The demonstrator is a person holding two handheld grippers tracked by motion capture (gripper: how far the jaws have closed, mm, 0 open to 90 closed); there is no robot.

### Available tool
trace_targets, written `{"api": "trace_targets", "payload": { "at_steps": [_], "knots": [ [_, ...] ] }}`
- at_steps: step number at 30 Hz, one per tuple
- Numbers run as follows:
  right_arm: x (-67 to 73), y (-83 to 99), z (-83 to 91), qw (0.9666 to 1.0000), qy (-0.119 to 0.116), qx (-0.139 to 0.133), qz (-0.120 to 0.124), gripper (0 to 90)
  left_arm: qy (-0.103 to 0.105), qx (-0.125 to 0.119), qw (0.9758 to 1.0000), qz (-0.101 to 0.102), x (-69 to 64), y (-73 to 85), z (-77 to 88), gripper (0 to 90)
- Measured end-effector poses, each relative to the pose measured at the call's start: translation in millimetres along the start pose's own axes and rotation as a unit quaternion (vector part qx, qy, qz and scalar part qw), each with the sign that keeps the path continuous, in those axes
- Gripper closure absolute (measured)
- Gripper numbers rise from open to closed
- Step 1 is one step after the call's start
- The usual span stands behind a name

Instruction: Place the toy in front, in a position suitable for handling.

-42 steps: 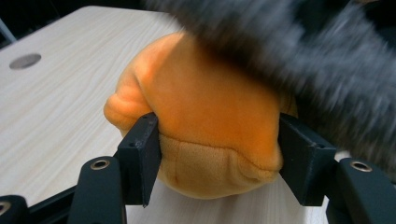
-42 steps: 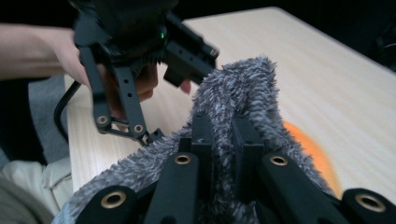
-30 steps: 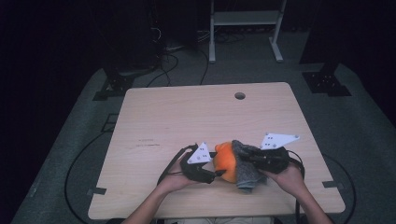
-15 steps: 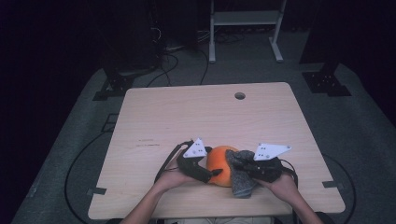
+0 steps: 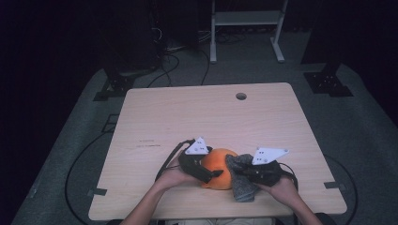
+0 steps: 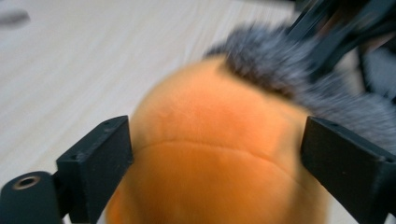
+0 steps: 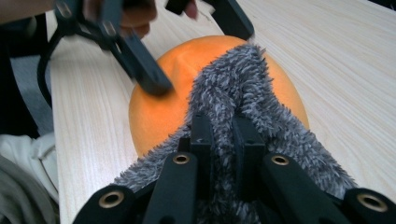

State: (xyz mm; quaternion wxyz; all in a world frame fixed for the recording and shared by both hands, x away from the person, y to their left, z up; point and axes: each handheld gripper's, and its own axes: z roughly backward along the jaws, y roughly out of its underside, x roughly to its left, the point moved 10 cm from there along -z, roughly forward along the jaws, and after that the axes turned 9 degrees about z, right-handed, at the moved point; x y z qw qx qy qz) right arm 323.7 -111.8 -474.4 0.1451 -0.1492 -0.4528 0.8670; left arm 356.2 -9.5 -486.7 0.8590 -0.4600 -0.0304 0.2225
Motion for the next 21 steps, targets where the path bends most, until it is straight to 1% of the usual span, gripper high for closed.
{"api": "trace_targets", "payload": {
  "at_steps": [1, 2, 3, 4, 5, 6, 7, 8, 9, 10, 11, 12, 13, 14, 15, 16, 17, 18, 19, 20, 21],
  "knots": [
    [0.5, 0.4, -0.2, 1.0, 0.003, 0.003, 0.004, 80.4, -0.001, -0.003, 1.0, -0.002, -0.1, 0.0, 0.9, 9.8],
    [0.4, 0.5, 0.2, 1.0, 0.004, 0.002, 0.003, 80.4, -0.006, -0.008, 0.9999, -0.008, 0.2, -0.4, 3.2, 15.3],
    [-0.3, 0.5, 1.0, 1.0, 0.003, 0.001, 0.0, 80.4, -0.016, -0.012, 0.9997, -0.017, 0.1, -1.4, 5.7, 24.1],
    [-2.0, -0.6, 2.5, 1.0, 0.002, -0.004, -0.005, 80.4, -0.023, -0.018, 0.9993, -0.023, -0.3, -3.1, 7.0, 30.9],
    [-3.3, -1.9, 3.5, 0.9999, 0.003, -0.007, -0.007, 80.4, -0.035, -0.029, 0.9986, -0.028, -0.8, -7.2, 8.9, 34.3],
    [-5.5, -4.4, 5.6, 0.9998, 0.007, -0.014, -0.009, 80.3, -0.048, -0.046, 0.9974, -0.029, -1.4, -13.5, 11.4, 36.8],
    [-8.9, -8.0, 8.6, 0.9995, 0.013, -0.026, -0.014, 80.3, -0.066, -0.068, 0.9946, -0.042, -1.4, -21.7, 14.6, 37.8],
    [-12.6, -11.9, 11.9, 0.9988, 0.015, -0.04, -0.025, 80.4, -0.083, -0.091, 0.9903, -0.064, -1.9, -31.3, 18.2, 38.1],
    [-17.7, -17.7, 14.8, 0.9973, 0.017, -0.061, -0.036, 80.5, -0.085, -0.094, 0.9897, -0.068, -2.1, -33.1, 18.5, 37.9],
    [-19.3, -18.9, 15.3, 0.9971, 0.021, -0.063, -0.037, 80.5, -0.086, -0.097, 0.9887, -0.074, -2.2, -34.8, 18.3, 37.5],
    [-22.4, -21.0, 14.9, 0.9968, 0.03, -0.066, -0.035, 80.6, -0.091, -0.103, 0.9873, -0.08, -1.4, -34.4, 16.8, 37.0],
    [-24.8, -23.0, 12.8, 0.9964, 0.033, -0.07, -0.036, 80.5, -0.096, -0.1, 0.9865, -0.088, -0.1, -31.0, 14.3, 36.5],
    [-26.8, -23.6, 9.7, 0.9961, 0.035, -0.07, -0.04, 80.4, -0.094, -0.083, 0.9878, -0.093, 0.8, -24.8, 10.3, 35.3],
    [-28.1, -23.7, 5.3, 0.996, 0.032, -0.072, -0.042, 80.4, -0.087, -0.06, 0.9895, -0.098, 1.6, -16.5, 6.2, 33.6],
    [-28.8, -22.4, -0.6, 0.9962, 0.026, -0.069, -0.047, 80.4, -0.085, -0.065, 0.9893, -0.099, 1.4, -15.0, 6.9, 31.8],
    [-28.3, -21.3, -4.0, 0.9965, 0.022, -0.065, -0.048, 80.5, -0.07, -0.067, 0.9915, -0.087, 0.3, -14.4, 9.0, 30.5],
    [-26.5, -19.6, -8.7, 0.997, 0.016, -0.059, -0.047, 80.6, -0.06, -0.065, 0.9934, -0.073, 0.4, -14.6, 10.3, 25.4],
    [-24.4, -18.9, -10.5, 0.9973, 0.013, -0.055, -0.047, 80.7, -0.052, -0.072, 0.9947, -0.052, 2.2, -16.7, 13.3, 22.2],
    [-21.8, -18.0, -12.6, 0.9976, 0.01, -0.052, -0.044, 80.7, -0.044, -0.085, 0.995, -0.03, 4.9, -19.4, 16.4, 20.4],
    [-18.3, -17.4, -14.2, 0.9979, 0.008, -0.05, -0.041, 80.8, -0.04, -0.089, 0.9952, -0.012, 8.1, -20.6, 17.4, 18.2],
    [-14.9, -16.8, -15.5, 0.9982, 0.005, -0.048, -0.035, 80.7, -0.045, -0.079, 0.9959, -0.002, 11.7, -18.6, 15.6, 16.3]
  ]
}}
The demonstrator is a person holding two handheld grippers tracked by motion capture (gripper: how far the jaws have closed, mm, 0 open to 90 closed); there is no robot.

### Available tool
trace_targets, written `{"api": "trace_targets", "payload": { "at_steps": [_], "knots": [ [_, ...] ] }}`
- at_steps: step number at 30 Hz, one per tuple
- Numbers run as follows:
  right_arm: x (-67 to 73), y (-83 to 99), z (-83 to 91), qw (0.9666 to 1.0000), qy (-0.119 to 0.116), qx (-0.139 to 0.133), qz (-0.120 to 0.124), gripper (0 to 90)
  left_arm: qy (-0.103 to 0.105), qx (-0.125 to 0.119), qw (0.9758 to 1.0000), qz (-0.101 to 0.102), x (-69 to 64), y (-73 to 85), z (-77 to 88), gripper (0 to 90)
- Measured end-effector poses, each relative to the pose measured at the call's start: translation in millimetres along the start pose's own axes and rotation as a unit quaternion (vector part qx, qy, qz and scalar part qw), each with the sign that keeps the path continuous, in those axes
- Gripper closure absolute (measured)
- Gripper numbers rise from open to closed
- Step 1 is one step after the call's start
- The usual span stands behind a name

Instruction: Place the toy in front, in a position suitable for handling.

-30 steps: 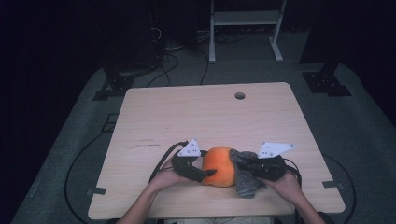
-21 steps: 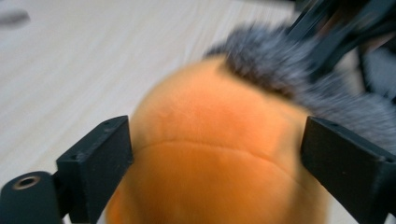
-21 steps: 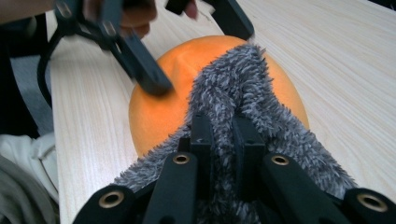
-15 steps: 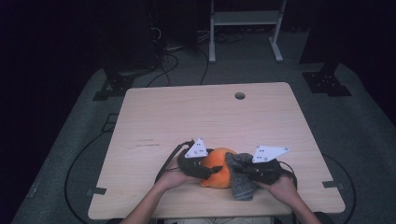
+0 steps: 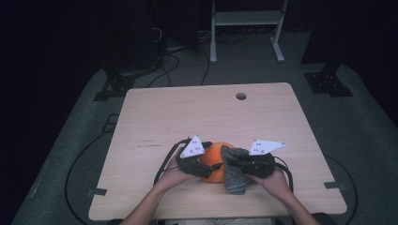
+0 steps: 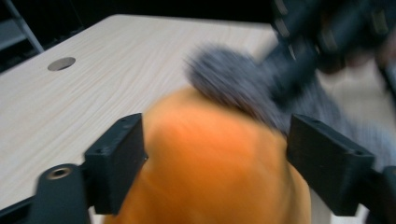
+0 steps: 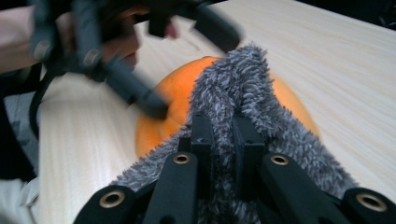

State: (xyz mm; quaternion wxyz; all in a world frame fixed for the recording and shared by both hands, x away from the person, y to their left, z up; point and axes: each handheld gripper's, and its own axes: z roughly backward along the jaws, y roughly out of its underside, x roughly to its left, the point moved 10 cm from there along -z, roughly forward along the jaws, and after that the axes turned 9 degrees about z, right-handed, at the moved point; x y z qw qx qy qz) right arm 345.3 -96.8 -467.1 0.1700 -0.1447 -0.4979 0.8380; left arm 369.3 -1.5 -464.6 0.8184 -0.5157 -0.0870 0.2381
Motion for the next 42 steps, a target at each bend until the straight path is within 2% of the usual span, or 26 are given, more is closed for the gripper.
{"api": "trace_targets", "payload": {
  "at_steps": [1, 2, 4, 7, 9, 10, 12, 14, 18, 19, 21, 23, 28, 29, 33, 35, 38, 40, 42],
  "knots": [
    [3.6, 0.5, -1.0, 1.0, -0.001, 0.003, 0.006, 80.8, -0.001, 0.021, 0.9998, 0.005, 2.0, 6.1, -3.5, 15.9],
    [5.4, 0.9, -1.2, 0.9998, 0.006, 0.008, 0.015, 80.8, 0.002, 0.027, 0.9996, 0.012, 1.9, 9.2, -4.8, 16.7],
    [5.2, 2.6, -0.9, 0.9998, 0.005, 0.012, 0.016, 81.0, 0.006, 0.026, 0.9996, 0.013, 2.3, 12.7, -3.7, 21.3],
    [-1.5, 11.8, 3.0, 0.9997, 0.011, 0.02, 0.01, 81.3, 0.003, 0.032, 0.9994, 0.014, 5.1, 16.7, -0.9, 23.4],
    [-9.3, 22.3, 7.3, 0.9994, 0.018, 0.03, -0.005, 81.3, 0.005, 0.03, 0.9993, 0.02, 6.1, 17.6, -1.0, 23.6],
    [-13.9, 28.6, 9.9, 0.9989, 0.021, 0.038, -0.017, 81.2, 0.005, 0.031, 0.9993, 0.019, 6.5, 17.7, -1.0, 23.8],
    [-19.1, 36.2, 13.4, 0.9981, 0.028, 0.048, -0.026, 81.1, 0.005, 0.03, 0.9994, 0.015, 6.0, 17.8, -1.2, 24.2],
    [-20.7, 36.2, 17.3, 0.9982, 0.03, 0.041, -0.032, 81.1, 0.007, 0.031, 0.9995, 0.009, 5.5, 18.4, -0.5, 25.1],
    [-15.3, 12.9, 16.7, 0.9995, 0.019, 0.002, -0.027, 81.1, 0.013, 0.028, 0.9995, -0.002, 1.7, 18.8, -0.8, 25.9],
    [-14.4, 9.6, 14.4, 0.9995, 0.017, 0.0, -0.027, 81.1, 0.013, 0.029, 0.9995, -0.004, 1.4, 19.0, -0.6, 25.9],
    [-14.7, 9.6, 9.8, 0.9996, 0.015, 0.004, -0.024, 81.2, 0.012, 0.031, 0.9994, -0.002, 1.6, 20.2, 0.6, 26.1],
    [-17.9, 16.1, 8.6, 0.9992, 0.013, 0.007, -0.038, 81.2, 0.012, 0.031, 0.9994, -0.004, 1.6, 21.7, 1.8, 26.2],
    [-29.9, 44.6, 16.9, 0.9962, 0.034, 0.045, -0.067, 81.2, 0.016, 0.032, 0.9993, -0.004, 1.0, 22.3, 3.5, 26.2],
    [-30.6, 45.3, 19.2, 0.9961, 0.036, 0.044, -0.067, 81.1, 0.017, 0.032, 0.9994, -0.004, 0.8, 22.4, 3.7, 26.2],
    [-29.3, 22.0, 25.7, 0.9977, 0.028, -0.007, -0.062, 81.1, 0.02, 0.032, 0.9992, -0.011, -2.3, 21.8, 2.4, 26.2],
    [-28.0, 14.4, 22.5, 0.998, 0.023, -0.016, -0.056, 80.8, 0.022, 0.034, 0.9991, -0.014, -3.2, 22.1, 2.8, 26.2],
    [-25.8, 17.2, 13.0, 0.9986, 0.018, -0.005, -0.05, 80.8, 0.028, 0.032, 0.9991, -0.007, -2.5, 23.1, 4.2, 26.2],
    [-27.2, 22.6, 11.8, 0.998, 0.014, 0.0, -0.061, 80.8, 0.031, 0.032, 0.999, -0.005, -2.0, 23.3, 4.9, 26.1],
    [-31.5, 31.9, 13.1, 0.9973, 0.022, 0.018, -0.068, 80.8, 0.032, 0.033, 0.9989, -0.006, -1.9, 23.2, 4.7, 26.1]
  ]
}}
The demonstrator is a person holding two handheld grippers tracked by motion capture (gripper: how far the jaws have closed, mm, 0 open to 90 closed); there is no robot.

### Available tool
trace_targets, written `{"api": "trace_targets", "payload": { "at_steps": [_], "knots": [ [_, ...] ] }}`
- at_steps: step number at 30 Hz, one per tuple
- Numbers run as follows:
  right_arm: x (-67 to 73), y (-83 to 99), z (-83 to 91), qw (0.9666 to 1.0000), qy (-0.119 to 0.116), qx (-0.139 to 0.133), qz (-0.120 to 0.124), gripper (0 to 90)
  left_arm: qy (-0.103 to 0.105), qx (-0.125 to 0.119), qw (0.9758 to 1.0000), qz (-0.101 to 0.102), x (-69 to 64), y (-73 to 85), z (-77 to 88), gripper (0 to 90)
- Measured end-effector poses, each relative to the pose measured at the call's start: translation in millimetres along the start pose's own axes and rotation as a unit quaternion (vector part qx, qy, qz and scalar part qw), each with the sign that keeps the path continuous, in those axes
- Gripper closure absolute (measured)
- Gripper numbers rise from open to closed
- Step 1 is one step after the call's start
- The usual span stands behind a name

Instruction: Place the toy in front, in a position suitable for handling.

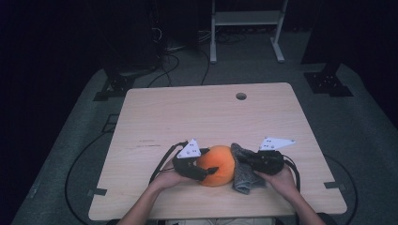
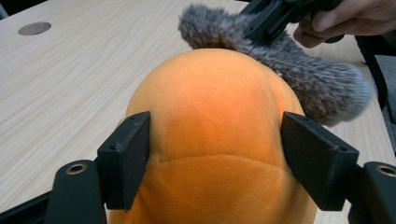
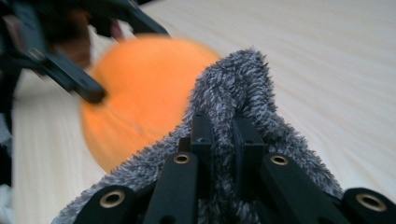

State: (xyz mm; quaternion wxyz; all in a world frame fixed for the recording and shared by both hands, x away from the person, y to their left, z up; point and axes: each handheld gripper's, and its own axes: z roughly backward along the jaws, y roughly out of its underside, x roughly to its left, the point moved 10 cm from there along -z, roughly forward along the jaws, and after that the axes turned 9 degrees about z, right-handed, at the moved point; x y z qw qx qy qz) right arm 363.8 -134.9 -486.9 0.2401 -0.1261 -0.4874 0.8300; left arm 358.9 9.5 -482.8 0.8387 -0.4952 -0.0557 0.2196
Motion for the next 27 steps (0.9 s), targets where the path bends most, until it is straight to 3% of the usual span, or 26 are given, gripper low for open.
{"api": "trace_targets", "payload": {
  "at_steps": [3, 7, 9, 12, 15, 18, 21, 24, 26, 27],
  "knots": [
    [-3.1, 6.0, 4.7, 0.9999, 0.003, 0.003, -0.011, 80.8, 0.0, 0.001, 1.0, -0.003, -1.2, -0.3, -0.3, 26.1],
    [9.0, -14.4, 7.3, 0.9994, -0.013, -0.031, 0.008, 80.8, 0.001, -0.002, 1.0, -0.006, -3.2, -1.1, -1.9, 25.8],
    [12.9, -17.9, 3.8, 0.9993, -0.014, -0.028, 0.02, 80.9, 0.001, -0.001, 1.0, -0.007, -3.6, -1.0, -1.9, 25.5],
    [8.7, -9.9, -0.7, 0.9998, -0.013, -0.016, 0.005, 81.2, 0.004, -0.002, 1.0, -0.007, -4.3, -1.4, -1.8, 25.5],
    [-0.1, 7.2, -0.2, 0.9997, 0.011, 0.021, 0.01, 81.2, 0.017, -0.006, 0.9998, -0.002, -9.9, -6.1, -2.5, 25.3],
    [2.9, -0.4, 8.0, 0.9997, 0.017, 0.007, 0.015, 81.3, 0.008, 0.003, 0.9999, -0.013, -11.5, -7.3, -4.3, 25.3],
    [16.0, -16.5, 9.7, 0.9992, 0.0, -0.026, 0.03, 81.3, 0.005, 0.004, 0.9999, -0.016, -12.1, -7.3, -5.2, 25.6],
    [32.0, -30.0, 7.2, 0.9971, -0.039, -0.054, 0.037, 80.9, 0.002, 0.006, 0.9998, -0.021, -12.6, -7.1, -4.9, 25.5],
    [32.6, -23.6, 2.5, 0.9976, -0.027, -0.031, 0.057, 80.9, 0.003, 0.004, 0.9998, -0.02, -12.8, -7.2, -4.9, 25.5],
    [31.1, -21.0, 2.3, 0.9978, -0.026, -0.029, 0.054, 80.9, 0.003, 0.003, 0.9998, -0.02, -12.9, -7.4, -5.2, 25.5]
  ]
}}
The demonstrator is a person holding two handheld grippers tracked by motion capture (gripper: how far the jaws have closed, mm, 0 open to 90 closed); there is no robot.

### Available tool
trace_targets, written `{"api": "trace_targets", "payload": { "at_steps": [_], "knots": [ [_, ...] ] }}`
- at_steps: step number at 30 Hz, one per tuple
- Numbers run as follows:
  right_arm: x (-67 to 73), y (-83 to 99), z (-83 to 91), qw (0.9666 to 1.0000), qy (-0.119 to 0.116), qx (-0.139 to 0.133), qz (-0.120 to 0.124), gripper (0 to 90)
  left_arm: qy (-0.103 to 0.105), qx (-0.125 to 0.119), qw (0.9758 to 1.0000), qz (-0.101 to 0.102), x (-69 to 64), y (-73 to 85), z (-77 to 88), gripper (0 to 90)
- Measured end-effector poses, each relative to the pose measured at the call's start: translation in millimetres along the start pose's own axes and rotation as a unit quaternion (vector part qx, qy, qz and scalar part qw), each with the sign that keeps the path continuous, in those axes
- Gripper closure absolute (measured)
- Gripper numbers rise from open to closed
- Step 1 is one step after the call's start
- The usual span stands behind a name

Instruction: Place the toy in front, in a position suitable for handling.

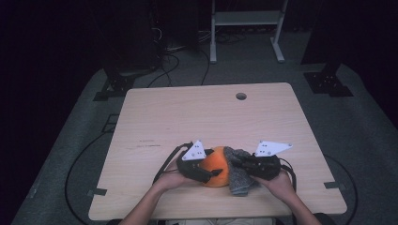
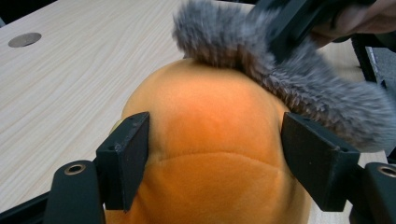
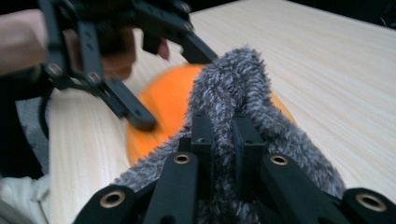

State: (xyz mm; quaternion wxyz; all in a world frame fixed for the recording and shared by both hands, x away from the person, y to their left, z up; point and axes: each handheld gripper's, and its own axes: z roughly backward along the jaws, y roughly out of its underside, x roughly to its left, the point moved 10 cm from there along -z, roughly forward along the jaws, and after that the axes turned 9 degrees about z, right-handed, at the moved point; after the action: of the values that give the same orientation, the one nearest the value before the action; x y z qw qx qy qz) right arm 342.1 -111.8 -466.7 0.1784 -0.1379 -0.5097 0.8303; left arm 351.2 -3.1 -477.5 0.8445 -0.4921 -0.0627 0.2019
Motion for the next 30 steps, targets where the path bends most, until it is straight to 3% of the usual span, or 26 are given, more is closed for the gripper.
{"api": "trace_targets", "payload": {
  "at_steps": [4, 7, 10, 12, 14, 16, 18, 20, 23, 25, 26, 30],
  "knots": [
    [-15.5, 16.8, 8.4, 0.9989, 0.03, 0.03, -0.02, 81.0, 0.0, 0.003, 1.0, 0.001, 0.6, -1.5, -0.5, 25.3],
    [-14.0, 6.9, 15.3, 0.9992, 0.03, -0.003, -0.027, 80.9, -0.001, 0.005, 1.0, -0.002, 0.0, -3.8, -2.0, 25.1],
    [-0.7, -10.0, 9.9, 0.9997, 0.016, -0.016, 0.003, 80.9, -0.004, 0.004, 1.0, -0.006, -2.2, -6.1, -4.6, 25.1],
    [2.5, -7.3, 1.9, 0.9997, 0.017, 0.002, 0.018, 81.0, -0.002, 0.008, 0.9999, -0.006, -2.9, -6.1, -4.7, 24.2],
    [2.0, -1.1, -3.1, 0.9997, 0.017, 0.01, 0.017, 81.2, 0.012, 0.005, 0.9999, 0.007, -3.3, -8.3, -2.2, 19.4],
    [0.4, 1.3, -2.1, 0.9997, 0.018, 0.011, 0.013, 81.3, 0.036, -0.013, 0.9987, 0.034, -0.7, -15.4, 7.0, 11.7],
    [-1.6, 2.8, -0.4, 0.9996, 0.025, 0.011, 0.008, 81.2, 0.032, -0.016, 0.9983, 0.047, 4.7, -15.4, 13.2, 10.3],
    [-4.2, 4.8, 1.2, 0.9996, 0.025, 0.009, 0.002, 81.2, 0.033, 0.002, 0.9977, 0.06, 8.7, -6.3, 15.5, 8.3],
    [-4.8, 5.3, 1.2, 0.9997, 0.023, 0.005, -0.001, 81.2, 0.016, 0.048, 0.9974, 0.051, 15.9, 11.6, 10.2, 6.7],
    [-5.2, 5.2, 0.9, 0.9997, 0.023, 0.005, -0.001, 81.2, 0.033, 0.075, 0.9939, 0.074, 17.1, 22.2, 4.4, 3.8],
    [-5.3, 5.3, 0.8, 0.9997, 0.022, 0.005, -0.001, 81.2, 0.05, 0.079, 0.9917, 0.088, 15.3, 24.7, 2.5, 5.8],
    [-9.6, 5.7, -0.8, 0.9996, 0.027, 0.007, -0.006, 81.3, 0.043, 0.05, 0.9939, 0.088, 14.0, 21.2, 4.9, 25.0]
  ]
}}
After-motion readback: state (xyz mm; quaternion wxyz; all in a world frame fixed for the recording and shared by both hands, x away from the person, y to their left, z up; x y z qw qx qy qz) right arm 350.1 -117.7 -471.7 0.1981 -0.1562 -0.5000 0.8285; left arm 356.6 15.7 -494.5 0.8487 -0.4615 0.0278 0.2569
